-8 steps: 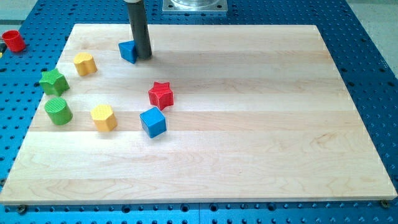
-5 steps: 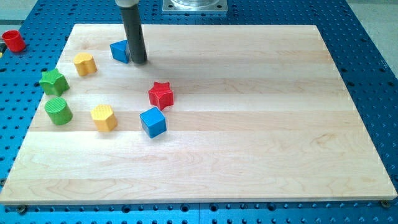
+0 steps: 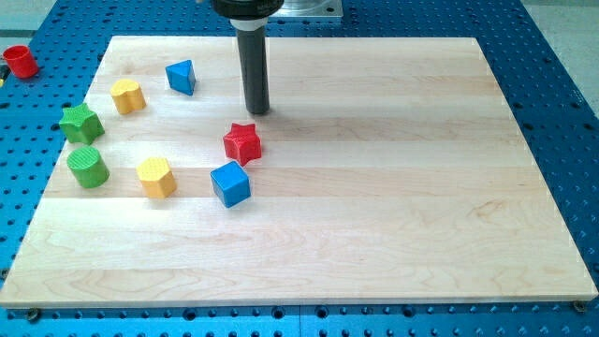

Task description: Adjust the red star and cube beside the hexagon

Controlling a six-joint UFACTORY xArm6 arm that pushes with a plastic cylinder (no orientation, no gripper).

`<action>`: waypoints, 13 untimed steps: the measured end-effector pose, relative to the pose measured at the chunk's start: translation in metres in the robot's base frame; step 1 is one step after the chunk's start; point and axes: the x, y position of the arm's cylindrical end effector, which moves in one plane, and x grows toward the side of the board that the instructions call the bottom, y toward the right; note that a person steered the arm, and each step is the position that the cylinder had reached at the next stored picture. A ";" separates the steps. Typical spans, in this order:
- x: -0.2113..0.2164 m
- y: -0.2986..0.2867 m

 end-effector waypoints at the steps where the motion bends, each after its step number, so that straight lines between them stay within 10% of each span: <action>1: 0.025 0.037; 3: 0.097 0.084; 7: 0.070 -0.018; 9: 0.165 0.077; 13: 0.150 -0.059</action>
